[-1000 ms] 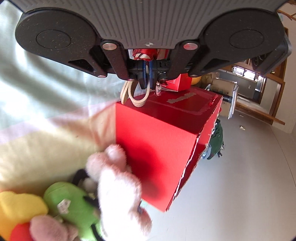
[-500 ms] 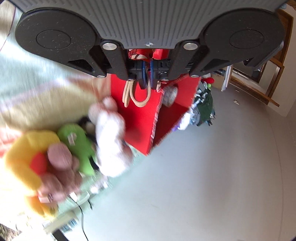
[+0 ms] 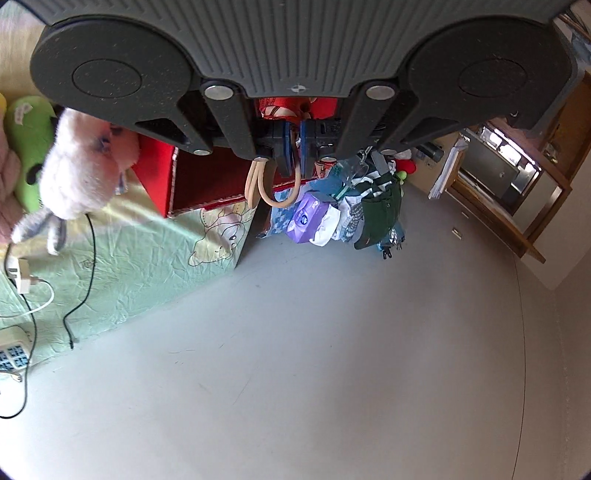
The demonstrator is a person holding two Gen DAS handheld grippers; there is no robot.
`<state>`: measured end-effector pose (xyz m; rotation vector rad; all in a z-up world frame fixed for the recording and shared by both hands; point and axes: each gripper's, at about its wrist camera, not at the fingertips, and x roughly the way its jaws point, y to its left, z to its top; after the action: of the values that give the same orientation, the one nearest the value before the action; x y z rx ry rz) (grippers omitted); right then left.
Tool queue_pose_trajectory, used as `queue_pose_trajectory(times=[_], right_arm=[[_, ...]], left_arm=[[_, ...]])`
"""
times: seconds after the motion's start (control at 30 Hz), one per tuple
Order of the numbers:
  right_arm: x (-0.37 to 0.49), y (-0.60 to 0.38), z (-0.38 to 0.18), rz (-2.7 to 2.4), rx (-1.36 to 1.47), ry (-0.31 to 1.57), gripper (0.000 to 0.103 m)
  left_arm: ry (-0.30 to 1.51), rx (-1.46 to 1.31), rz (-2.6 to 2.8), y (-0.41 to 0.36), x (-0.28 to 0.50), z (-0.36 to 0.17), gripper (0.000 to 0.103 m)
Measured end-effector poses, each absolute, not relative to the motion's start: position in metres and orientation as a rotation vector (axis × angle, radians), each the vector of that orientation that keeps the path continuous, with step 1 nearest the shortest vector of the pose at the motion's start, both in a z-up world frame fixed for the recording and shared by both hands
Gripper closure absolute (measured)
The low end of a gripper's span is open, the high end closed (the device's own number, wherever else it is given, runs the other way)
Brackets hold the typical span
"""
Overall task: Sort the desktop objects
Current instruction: 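Carry the wrapped bundle in the right gripper over the red box, then lower the bundle into the red box and open the right gripper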
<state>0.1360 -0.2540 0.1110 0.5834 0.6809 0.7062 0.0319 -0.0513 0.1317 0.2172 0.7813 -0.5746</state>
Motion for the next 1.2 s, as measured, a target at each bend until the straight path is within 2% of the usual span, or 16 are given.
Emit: queue_pose_trajectory(times=[0.47, 0.9, 1.2], right_arm=[[0.214, -0.154, 0.052, 0.69, 0.52, 0.958, 0.098], [0.25, -0.114, 0.0, 0.682, 0.47, 1.155, 0.097], [0.26, -0.113, -0.019, 0.69, 0.508, 1.209, 0.096]], left_arm=[[0.986, 0.131, -0.463, 0.019, 0.092, 0.07, 0.068], [1.178, 0.134, -0.375, 0.028, 0.123, 0.024, 0.068], [1.195, 0.162, -0.332, 0.024, 0.125, 0.021, 0.069]])
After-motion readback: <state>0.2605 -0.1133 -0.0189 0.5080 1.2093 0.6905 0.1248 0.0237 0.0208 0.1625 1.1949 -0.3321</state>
